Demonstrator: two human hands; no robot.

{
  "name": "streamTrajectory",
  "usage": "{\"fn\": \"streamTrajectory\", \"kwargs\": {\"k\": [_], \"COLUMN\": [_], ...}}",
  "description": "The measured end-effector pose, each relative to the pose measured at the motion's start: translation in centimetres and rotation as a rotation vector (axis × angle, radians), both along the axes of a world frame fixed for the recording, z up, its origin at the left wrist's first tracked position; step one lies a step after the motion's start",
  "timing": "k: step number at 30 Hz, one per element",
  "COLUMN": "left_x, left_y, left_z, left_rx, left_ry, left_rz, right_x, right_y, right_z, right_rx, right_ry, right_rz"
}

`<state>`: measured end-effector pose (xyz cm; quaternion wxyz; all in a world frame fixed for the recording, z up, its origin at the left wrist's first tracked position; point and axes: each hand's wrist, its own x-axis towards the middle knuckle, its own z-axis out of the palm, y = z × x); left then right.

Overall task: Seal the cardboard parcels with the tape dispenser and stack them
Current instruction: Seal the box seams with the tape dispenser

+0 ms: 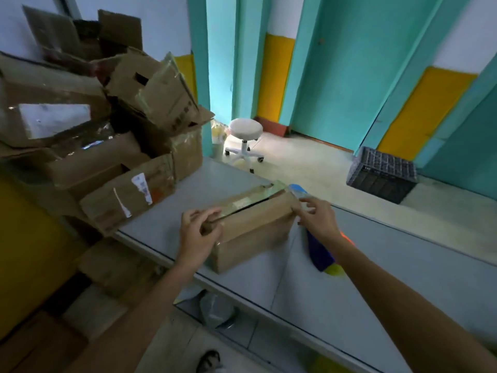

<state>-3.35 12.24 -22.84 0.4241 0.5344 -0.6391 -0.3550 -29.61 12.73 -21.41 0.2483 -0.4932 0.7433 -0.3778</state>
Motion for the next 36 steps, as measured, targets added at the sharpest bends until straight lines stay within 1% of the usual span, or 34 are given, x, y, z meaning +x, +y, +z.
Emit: {"fn": "streamTrajectory", "kwargs": {"k": [2, 5, 8, 10, 12, 13, 15, 19, 22, 25, 29, 33, 36], "left_x": [0.3, 0.4, -0.3, -0.9, -1.4, -1.6, -1.8, -2.1, -2.3, -2.6, -2.9, -2.9, -3.0], "left_y": [-1.1, -3.0, -4.9, -5.6, -6.1, -6.4, -7.1, -8.3, -8.9, -9.8, -11.0, -12.3, -13.0], "left_z": [-0.4, -0.5, -0.6, -0.9, -1.1, -1.2, -1.4, -1.5, -1.5, -1.6, -1.8, -2.2, -2.5], "left_rx": [0.029, 0.003, 0.004, -0.016, -0.027, -0.031, -0.034, -0.031, -0.036, -0.055, -0.062, -0.111, -0.107], "left_ry": [-0.033, -0.116, -0.131, -0.139, -0.148, -0.149, -0.142, -0.132, -0.111, -0.092, -0.106, -0.103, -0.085], "left_rz": [0.008, -0.003, -0.006, -0.013, -0.017, -0.026, -0.062, -0.112, -0.143, -0.161, -0.181, -0.214, -0.252], "right_x": [-1.1, -3.4, -5.8, -6.0, -5.2, -4.8, -4.0, -3.9, -3.7, -3.1, -2.2, -2.0, -2.4], "right_y": [0.2, 1.5, 2.7, 3.1, 3.3, 3.3, 3.2, 2.1, 1.8, 1.9, 2.0, 2.6, 2.7], "right_z": [-0.9, -2.3, -2.6, -2.6, -3.2, -3.7, -4.5, -4.7, -5.1, -6.3, -7.3, -7.7, -7.9], "right_rx": [0.046, 0.065, 0.184, 0.316, 0.452, 0.509, 0.573, 0.534, 0.577, 0.598, 0.568, 0.517, 0.488], "right_ry": [0.103, 0.196, 0.300, 0.327, 0.360, 0.347, 0.342, 0.358, 0.353, 0.389, 0.420, 0.496, 0.490], "right_rz": [-0.037, -0.186, -0.271, -0.265, -0.215, -0.198, -0.175, -0.294, -0.317, -0.345, -0.380, -0.359, -0.334]}}
